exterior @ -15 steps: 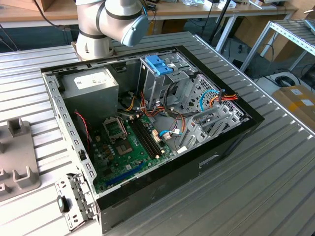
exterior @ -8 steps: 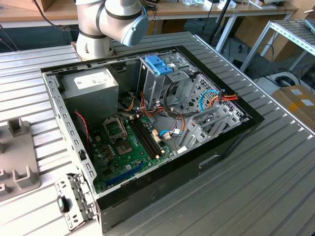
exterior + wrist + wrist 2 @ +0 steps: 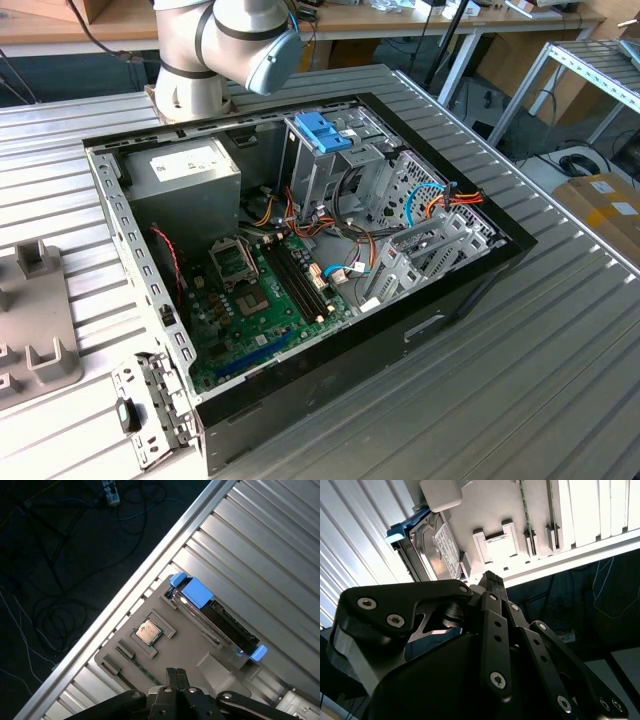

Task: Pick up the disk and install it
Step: 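Pick up the disk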

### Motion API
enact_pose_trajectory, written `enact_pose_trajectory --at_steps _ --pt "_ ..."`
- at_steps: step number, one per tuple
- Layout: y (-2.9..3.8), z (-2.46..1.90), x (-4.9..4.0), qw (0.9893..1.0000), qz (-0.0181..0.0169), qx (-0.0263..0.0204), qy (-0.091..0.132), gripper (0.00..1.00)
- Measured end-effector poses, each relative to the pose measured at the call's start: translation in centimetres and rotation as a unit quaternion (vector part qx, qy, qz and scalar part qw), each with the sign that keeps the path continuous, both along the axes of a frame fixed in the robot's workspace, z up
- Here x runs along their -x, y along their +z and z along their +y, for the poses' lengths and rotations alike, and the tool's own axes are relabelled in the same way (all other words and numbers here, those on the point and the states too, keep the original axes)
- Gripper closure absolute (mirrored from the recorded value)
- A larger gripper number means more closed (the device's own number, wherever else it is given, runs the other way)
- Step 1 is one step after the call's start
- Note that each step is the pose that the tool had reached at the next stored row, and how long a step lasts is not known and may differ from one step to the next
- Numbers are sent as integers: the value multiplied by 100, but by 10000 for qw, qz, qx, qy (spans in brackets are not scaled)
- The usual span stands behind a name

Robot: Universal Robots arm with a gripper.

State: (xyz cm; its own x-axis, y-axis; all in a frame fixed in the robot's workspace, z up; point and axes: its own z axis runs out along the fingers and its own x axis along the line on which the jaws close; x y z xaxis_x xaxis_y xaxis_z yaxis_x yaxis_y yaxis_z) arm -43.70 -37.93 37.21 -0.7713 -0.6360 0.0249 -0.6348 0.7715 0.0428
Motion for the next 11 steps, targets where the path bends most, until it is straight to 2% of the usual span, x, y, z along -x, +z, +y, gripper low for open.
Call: enact_pose_trajectory --at_steps 11 --pt "0 0 0 9999 0 0 164 90"
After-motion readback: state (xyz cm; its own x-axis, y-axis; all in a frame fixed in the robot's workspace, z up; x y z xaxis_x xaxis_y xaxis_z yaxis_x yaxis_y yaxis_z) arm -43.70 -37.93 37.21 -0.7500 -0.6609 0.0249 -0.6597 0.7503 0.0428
